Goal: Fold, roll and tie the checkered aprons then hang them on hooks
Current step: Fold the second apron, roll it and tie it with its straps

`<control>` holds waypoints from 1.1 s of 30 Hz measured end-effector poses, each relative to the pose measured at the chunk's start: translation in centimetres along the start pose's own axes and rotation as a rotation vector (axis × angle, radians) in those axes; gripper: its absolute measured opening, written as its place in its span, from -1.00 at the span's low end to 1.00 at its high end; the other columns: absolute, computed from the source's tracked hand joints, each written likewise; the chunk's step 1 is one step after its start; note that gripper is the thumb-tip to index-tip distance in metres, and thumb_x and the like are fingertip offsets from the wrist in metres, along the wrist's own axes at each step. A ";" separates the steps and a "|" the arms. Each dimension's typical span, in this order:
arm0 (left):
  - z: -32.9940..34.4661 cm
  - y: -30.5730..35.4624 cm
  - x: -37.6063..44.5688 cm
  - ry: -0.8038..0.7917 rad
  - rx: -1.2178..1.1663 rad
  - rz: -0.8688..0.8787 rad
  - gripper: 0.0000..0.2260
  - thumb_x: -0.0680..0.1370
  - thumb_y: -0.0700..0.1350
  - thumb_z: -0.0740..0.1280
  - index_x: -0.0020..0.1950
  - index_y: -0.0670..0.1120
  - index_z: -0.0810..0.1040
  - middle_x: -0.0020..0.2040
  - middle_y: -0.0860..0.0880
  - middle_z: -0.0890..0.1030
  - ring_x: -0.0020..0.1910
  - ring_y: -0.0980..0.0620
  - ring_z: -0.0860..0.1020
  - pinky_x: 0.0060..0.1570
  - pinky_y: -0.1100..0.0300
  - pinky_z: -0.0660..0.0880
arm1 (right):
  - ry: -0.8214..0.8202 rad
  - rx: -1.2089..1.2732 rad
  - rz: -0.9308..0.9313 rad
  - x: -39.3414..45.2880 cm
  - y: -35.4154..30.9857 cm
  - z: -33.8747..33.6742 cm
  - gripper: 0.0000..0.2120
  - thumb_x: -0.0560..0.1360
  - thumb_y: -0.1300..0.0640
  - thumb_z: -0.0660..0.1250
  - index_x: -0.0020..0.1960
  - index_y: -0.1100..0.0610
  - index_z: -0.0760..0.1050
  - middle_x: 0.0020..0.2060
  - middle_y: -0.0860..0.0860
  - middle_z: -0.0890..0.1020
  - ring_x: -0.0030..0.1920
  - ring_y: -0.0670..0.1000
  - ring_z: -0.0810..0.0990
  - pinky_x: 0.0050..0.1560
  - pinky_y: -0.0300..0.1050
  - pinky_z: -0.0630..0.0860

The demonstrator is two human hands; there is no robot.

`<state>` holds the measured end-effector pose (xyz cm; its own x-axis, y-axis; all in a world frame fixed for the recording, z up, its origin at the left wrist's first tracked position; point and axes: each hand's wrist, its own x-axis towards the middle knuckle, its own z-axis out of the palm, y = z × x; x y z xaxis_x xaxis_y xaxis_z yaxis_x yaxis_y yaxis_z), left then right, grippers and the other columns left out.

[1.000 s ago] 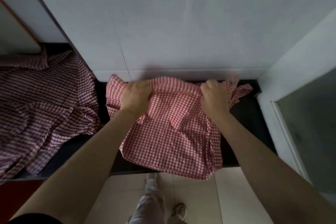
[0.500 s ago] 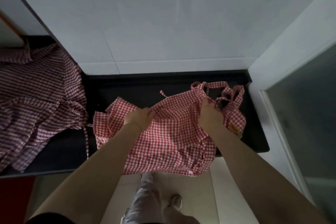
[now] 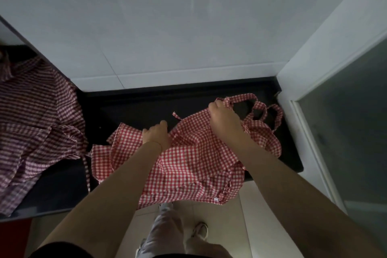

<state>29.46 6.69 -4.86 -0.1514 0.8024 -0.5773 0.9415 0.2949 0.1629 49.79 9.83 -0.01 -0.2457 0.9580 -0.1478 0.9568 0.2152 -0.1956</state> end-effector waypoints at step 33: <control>-8.5 0.7 -3.0 0.704 -0.113 0.339 -0.61 0.47 -0.16 0.28 0.30 -0.12 0.51 0.29 -0.18 0.45 0.33 -0.26 0.39 0.31 -0.15 0.38 | 0.263 0.439 -0.025 3.5 -3.1 -5.2 -0.22 0.49 0.31 0.36 0.59 0.29 0.03 0.53 0.24 0.24 0.51 0.21 0.26 0.49 0.00 0.22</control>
<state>27.99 8.88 3.77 -0.0520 0.9865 0.1550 0.9398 -0.0041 0.3416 46.74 13.45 5.09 -0.1662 0.9811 0.0995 0.7819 0.1926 -0.5929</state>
